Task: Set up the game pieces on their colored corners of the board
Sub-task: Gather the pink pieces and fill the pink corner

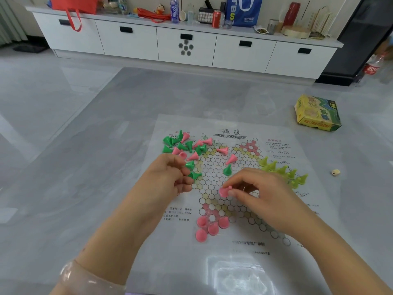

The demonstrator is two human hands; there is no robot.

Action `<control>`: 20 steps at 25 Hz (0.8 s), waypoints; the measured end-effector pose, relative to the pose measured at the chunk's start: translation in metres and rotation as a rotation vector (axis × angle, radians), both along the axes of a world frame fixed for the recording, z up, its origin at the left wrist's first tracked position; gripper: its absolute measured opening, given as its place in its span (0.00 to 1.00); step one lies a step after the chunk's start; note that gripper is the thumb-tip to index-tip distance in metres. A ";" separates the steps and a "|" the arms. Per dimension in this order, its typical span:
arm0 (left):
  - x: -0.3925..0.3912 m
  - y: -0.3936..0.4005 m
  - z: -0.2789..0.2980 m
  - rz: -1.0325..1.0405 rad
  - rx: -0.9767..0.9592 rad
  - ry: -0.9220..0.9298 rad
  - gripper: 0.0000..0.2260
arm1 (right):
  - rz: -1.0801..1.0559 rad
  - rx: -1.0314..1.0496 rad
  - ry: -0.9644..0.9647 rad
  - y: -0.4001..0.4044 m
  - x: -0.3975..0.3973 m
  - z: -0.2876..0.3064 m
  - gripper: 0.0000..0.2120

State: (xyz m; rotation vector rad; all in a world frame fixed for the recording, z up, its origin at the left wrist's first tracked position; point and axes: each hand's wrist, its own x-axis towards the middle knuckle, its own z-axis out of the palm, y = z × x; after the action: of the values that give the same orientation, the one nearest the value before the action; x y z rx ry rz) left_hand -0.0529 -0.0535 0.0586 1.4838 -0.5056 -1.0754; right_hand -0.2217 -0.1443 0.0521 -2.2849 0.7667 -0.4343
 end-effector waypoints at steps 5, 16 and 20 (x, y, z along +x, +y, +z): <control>-0.001 0.006 0.004 -0.018 -0.099 0.002 0.04 | 0.102 0.018 0.123 0.000 0.002 -0.011 0.05; 0.004 0.009 0.007 0.034 -0.059 -0.099 0.05 | 0.204 0.004 0.182 0.001 0.004 -0.015 0.07; 0.004 0.009 0.006 0.052 -0.061 -0.089 0.05 | 0.178 0.023 0.171 0.000 0.003 -0.016 0.08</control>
State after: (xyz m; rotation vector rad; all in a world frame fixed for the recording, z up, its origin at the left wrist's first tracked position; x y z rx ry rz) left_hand -0.0493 -0.0441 0.0650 1.4879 -0.5547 -0.9483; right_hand -0.2189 -0.1447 0.0357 -2.3656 0.6393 -0.1498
